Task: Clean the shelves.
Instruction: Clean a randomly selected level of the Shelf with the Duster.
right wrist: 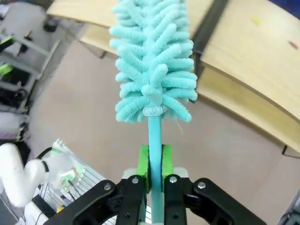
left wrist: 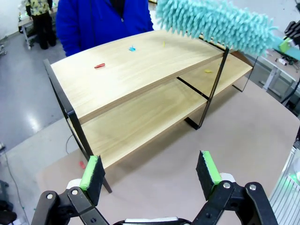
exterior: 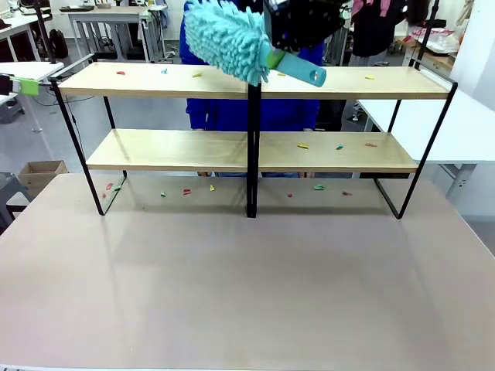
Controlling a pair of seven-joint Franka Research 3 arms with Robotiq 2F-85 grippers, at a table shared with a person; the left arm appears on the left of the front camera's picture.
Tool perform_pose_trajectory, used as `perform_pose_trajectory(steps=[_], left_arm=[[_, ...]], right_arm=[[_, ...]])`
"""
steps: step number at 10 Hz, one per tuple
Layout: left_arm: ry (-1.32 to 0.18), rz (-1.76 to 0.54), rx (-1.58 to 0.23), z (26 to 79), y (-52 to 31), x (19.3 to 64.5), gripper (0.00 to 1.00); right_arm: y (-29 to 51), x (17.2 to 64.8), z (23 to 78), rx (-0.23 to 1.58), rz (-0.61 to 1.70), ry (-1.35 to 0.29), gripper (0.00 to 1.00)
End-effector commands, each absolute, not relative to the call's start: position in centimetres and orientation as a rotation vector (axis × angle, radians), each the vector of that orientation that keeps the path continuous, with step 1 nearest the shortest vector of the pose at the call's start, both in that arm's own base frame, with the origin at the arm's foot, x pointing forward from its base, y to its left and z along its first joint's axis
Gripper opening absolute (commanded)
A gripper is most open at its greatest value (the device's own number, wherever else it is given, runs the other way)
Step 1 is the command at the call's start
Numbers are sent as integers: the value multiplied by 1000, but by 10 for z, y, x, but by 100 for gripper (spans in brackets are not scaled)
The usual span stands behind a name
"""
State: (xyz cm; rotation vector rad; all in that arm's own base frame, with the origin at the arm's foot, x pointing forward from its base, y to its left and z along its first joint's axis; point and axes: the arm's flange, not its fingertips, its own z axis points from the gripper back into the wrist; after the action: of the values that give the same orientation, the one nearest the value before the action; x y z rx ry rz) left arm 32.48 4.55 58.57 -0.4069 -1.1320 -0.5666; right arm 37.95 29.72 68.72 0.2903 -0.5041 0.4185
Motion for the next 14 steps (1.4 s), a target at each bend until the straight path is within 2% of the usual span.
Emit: perform_pose_trajectory(steps=[1,7,11,14], left_arm=[[-1128,-568,-403,585,45,326,100],[-1128,-568,-403,585,45,326,100],[-1128,-568,-403,585,45,326,100],[-1128,-568,-403,585,45,326,100]], right_arm=[[328,399,687,237,318,-494,12],[383,430,683,161,308,-497,12],[434,453,694,222,446,-487,12],[466,458,695,242,595,-411,12]])
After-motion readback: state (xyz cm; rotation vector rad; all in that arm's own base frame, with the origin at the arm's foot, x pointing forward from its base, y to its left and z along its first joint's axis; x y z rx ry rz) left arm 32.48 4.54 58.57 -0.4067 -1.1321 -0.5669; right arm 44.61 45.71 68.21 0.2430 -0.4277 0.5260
